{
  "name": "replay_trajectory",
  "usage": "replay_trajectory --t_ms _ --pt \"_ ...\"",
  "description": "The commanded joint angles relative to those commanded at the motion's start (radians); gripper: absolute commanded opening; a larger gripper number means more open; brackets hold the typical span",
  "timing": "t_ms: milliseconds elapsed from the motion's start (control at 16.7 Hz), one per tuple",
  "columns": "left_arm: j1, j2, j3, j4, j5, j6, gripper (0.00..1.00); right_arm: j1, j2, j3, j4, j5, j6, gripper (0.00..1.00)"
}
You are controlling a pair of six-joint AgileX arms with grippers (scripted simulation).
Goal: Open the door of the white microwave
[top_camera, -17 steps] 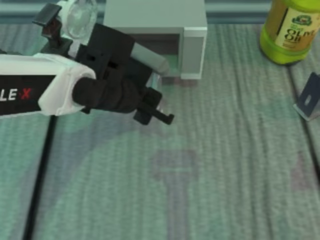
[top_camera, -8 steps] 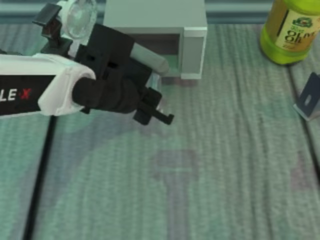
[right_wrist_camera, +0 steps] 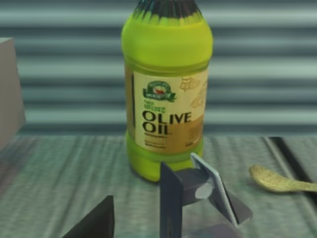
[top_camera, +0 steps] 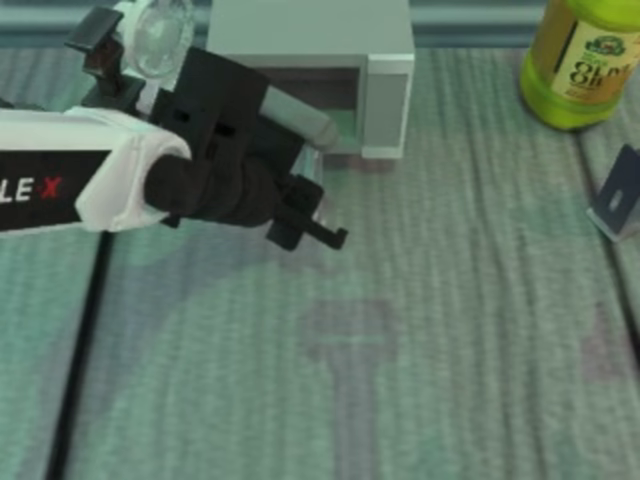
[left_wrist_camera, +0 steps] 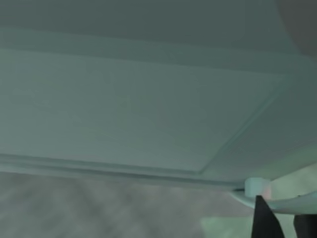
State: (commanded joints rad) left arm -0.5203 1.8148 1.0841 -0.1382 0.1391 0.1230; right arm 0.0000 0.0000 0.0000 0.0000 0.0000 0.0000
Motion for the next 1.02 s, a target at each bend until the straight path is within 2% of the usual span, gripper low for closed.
replay_trajectory --t_ms 480,1020 --pt "0.022 -0.015 -0.018 -0.006 0.042 0.051 0.00 0.000 0.000 0.000 0.000 0.000 0.000 1.00" --pt "0.022 -0.015 -0.018 -0.006 0.042 0.051 0.00 0.000 0.000 0.000 0.000 0.000 0.000 1.00"
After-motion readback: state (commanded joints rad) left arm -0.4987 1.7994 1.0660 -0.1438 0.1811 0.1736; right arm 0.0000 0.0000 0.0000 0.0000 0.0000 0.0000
